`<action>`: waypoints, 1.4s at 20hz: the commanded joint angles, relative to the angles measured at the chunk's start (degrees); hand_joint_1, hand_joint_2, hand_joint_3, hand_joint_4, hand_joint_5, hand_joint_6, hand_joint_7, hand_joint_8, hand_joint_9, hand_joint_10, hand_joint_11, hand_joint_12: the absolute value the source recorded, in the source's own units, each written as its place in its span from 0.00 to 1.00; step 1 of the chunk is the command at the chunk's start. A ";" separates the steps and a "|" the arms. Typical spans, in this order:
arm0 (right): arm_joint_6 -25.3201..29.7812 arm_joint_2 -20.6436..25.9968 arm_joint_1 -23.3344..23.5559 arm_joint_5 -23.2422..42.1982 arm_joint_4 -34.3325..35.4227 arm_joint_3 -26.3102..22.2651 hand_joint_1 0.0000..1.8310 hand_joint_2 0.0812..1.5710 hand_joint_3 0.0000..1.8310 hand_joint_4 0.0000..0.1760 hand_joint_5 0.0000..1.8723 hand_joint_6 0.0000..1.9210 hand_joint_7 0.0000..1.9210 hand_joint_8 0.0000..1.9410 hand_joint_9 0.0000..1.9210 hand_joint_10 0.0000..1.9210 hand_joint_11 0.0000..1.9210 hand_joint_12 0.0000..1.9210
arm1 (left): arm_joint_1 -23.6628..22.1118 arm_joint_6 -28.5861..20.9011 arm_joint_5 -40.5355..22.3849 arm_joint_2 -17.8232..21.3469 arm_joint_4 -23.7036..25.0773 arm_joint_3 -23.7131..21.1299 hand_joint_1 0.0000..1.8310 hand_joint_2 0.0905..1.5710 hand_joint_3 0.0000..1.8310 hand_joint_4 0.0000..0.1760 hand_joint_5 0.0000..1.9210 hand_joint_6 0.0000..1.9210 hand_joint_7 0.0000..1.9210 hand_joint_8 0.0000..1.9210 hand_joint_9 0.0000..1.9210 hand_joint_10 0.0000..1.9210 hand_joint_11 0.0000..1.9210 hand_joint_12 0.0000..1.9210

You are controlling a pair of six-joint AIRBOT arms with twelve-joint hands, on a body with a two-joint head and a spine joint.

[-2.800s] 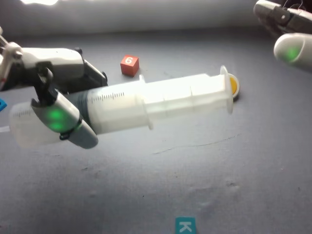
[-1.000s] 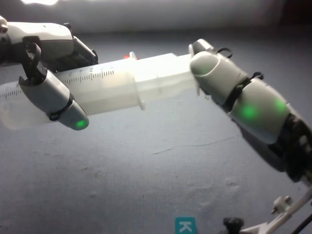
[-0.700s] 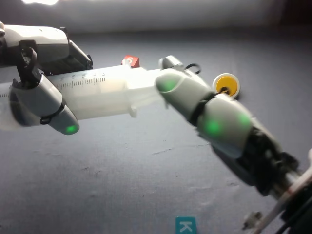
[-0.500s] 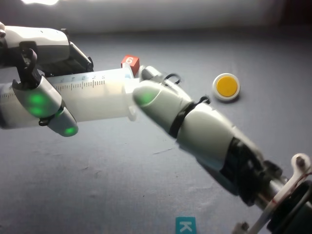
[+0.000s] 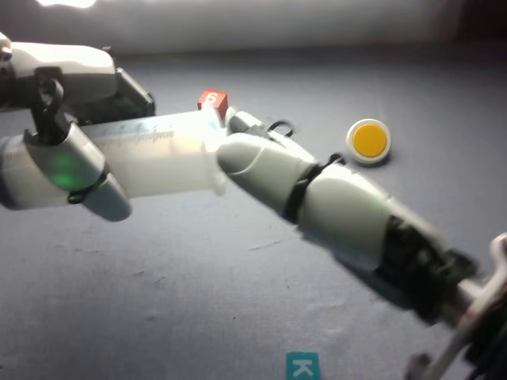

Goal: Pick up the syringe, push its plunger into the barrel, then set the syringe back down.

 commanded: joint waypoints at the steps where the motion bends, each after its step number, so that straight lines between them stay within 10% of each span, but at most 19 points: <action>1: 0.03 0.12 1.08 -1.22 -8.91 -1.71 0.00 0.68 0.00 0.00 0.00 0.00 0.00 0.00 0.00 0.00 0.00 0.00 | -1.27 -3.09 -11.27 -0.78 -1.85 -0.13 0.75 0.73 0.00 0.00 0.45 0.47 0.46 0.67 0.41 0.74 0.29 0.76; 8: 0.05 17.11 4.58 0.48 -9.03 -1.28 0.00 0.68 0.00 0.00 0.00 0.00 0.00 0.00 0.00 0.00 0.00 0.00 | -0.62 -3.08 -11.29 -0.54 -1.74 -0.18 0.75 0.72 0.00 0.00 0.45 0.49 0.47 0.64 0.42 0.73 0.28 0.75; 16: 1.36 27.36 -4.67 0.07 -23.47 3.56 0.00 0.68 0.00 0.00 0.00 0.00 0.00 0.00 0.00 0.00 0.00 0.00 | 3.47 -3.06 -8.84 -1.40 3.90 1.05 0.74 0.73 0.00 0.00 0.43 0.50 0.46 0.68 0.40 0.75 0.27 0.76; 28: 0.13 28.26 -8.23 -0.27 -31.90 7.17 0.00 0.68 0.00 0.00 0.00 0.00 0.00 0.00 0.00 0.00 0.00 0.00 | 14.68 -3.05 -6.87 -5.95 11.78 5.87 0.74 0.73 0.00 0.00 0.43 0.50 0.46 0.67 0.40 0.76 0.27 0.77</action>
